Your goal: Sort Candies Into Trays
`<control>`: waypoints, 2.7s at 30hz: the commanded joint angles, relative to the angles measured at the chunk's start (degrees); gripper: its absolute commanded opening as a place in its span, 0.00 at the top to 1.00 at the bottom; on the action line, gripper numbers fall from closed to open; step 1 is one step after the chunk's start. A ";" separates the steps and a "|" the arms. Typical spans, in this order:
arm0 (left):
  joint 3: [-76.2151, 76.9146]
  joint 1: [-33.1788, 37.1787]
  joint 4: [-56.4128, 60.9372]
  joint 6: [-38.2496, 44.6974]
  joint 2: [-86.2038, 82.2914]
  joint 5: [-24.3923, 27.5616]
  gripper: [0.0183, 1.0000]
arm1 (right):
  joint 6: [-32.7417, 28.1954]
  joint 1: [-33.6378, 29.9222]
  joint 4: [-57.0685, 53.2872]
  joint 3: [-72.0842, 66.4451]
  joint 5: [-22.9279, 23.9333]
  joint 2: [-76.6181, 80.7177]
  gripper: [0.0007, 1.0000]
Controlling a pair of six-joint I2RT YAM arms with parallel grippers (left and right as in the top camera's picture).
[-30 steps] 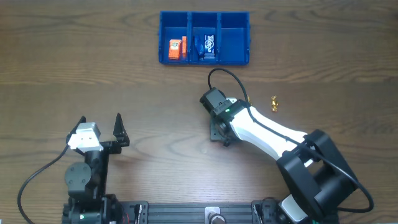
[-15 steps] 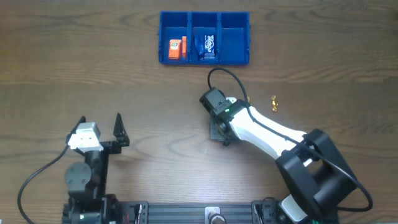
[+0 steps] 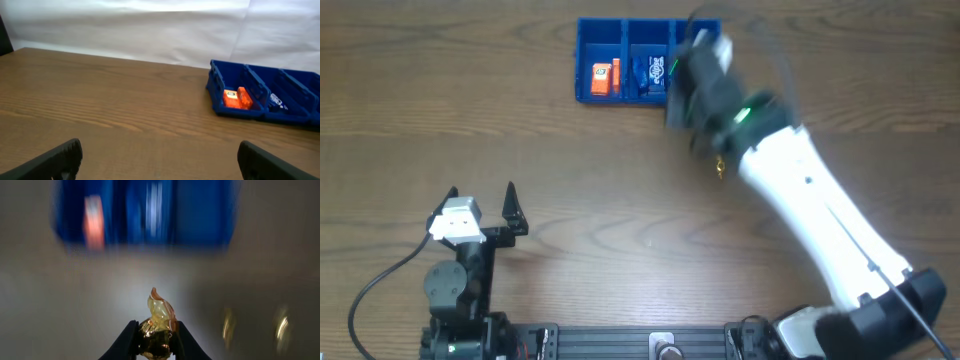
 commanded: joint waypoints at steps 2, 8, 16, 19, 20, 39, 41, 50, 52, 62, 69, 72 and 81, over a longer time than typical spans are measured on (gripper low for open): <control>-0.85 0.22 -2.34 0.83 -0.33 0.87 0.00 | -10.62 -7.69 -0.70 19.78 2.25 18.14 0.87; -0.85 0.22 -2.34 0.83 -0.33 0.87 0.00 | -11.82 -10.12 1.01 25.00 2.21 29.92 0.87; -0.85 0.22 -2.34 0.83 -0.33 0.87 0.00 | -11.87 -10.08 2.43 24.98 1.73 32.63 0.75; -0.85 0.22 -2.34 0.83 -0.33 0.87 0.00 | -11.87 -9.60 2.49 24.98 1.33 32.63 0.58; -0.85 0.22 -2.32 0.83 -0.33 0.87 0.00 | -11.87 -9.40 2.67 24.98 1.29 32.63 0.41; -0.85 0.22 -2.32 0.81 -0.33 0.87 0.00 | -11.47 -9.99 7.76 -23.89 -5.97 0.44 0.25; -0.85 0.22 -2.34 0.83 -0.33 0.87 0.00 | -10.43 -10.01 11.52 -28.76 -6.01 0.76 0.25; -0.85 0.22 -2.34 0.83 -0.33 0.87 0.00 | -9.38 -11.13 18.53 -32.68 -6.49 8.50 0.25; -0.85 0.22 -2.34 0.83 -0.33 0.87 0.00 | -9.35 -11.13 19.61 -32.68 -6.47 10.27 0.25; -0.85 0.22 -2.34 0.83 -0.33 0.87 0.00 | -9.42 -11.10 20.79 -32.68 -6.47 11.74 0.54; -0.85 0.22 -2.34 0.83 -0.33 0.87 0.00 | -9.40 -11.10 20.90 -32.68 -6.45 11.74 0.72; -0.85 0.22 -2.34 0.83 -0.33 0.87 0.00 | -9.40 -11.10 20.92 -32.68 -6.45 11.74 0.80; -0.85 0.22 -2.34 0.83 -0.33 0.87 0.00 | -8.57 -9.18 18.40 -31.52 -5.55 0.04 0.88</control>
